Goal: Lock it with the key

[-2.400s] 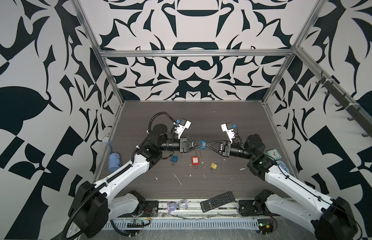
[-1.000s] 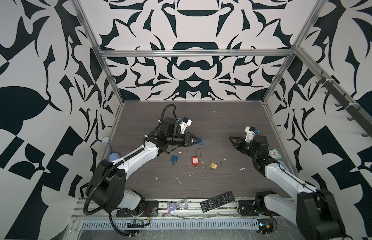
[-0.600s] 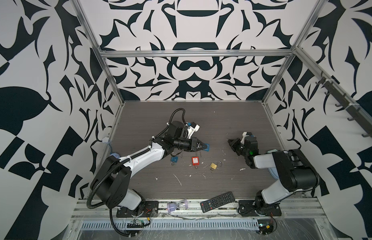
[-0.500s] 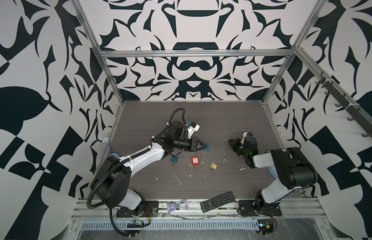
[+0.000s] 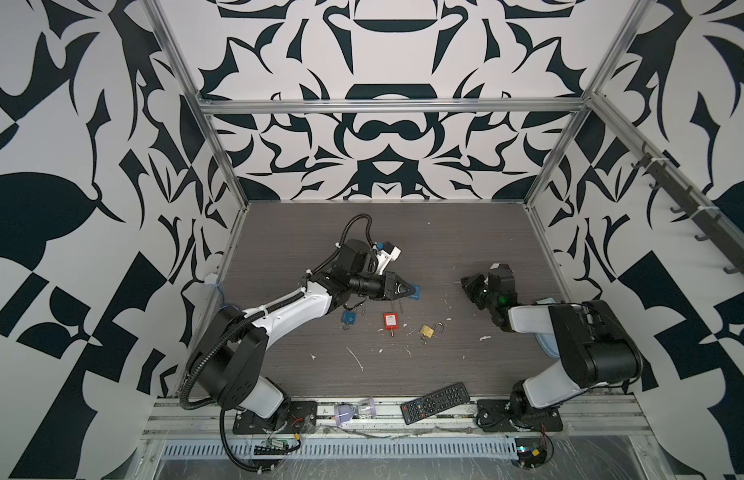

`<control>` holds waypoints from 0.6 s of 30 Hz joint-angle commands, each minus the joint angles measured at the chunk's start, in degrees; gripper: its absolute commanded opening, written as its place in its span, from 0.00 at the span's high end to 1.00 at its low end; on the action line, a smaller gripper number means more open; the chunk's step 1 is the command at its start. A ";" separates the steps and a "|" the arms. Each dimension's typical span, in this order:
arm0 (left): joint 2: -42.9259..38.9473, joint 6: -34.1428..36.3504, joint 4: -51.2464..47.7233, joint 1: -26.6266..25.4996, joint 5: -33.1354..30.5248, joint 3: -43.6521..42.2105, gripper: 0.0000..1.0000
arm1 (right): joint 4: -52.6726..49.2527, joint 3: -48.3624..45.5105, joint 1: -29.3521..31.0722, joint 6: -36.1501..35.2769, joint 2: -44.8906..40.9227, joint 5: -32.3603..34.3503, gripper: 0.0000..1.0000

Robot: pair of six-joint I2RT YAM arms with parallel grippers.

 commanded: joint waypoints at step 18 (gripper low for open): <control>1.41 0.76 6.65 -0.30 5.22 0.78 1.00 | 10.41 0.69 0.16 0.89 -16.76 -32.60 0.60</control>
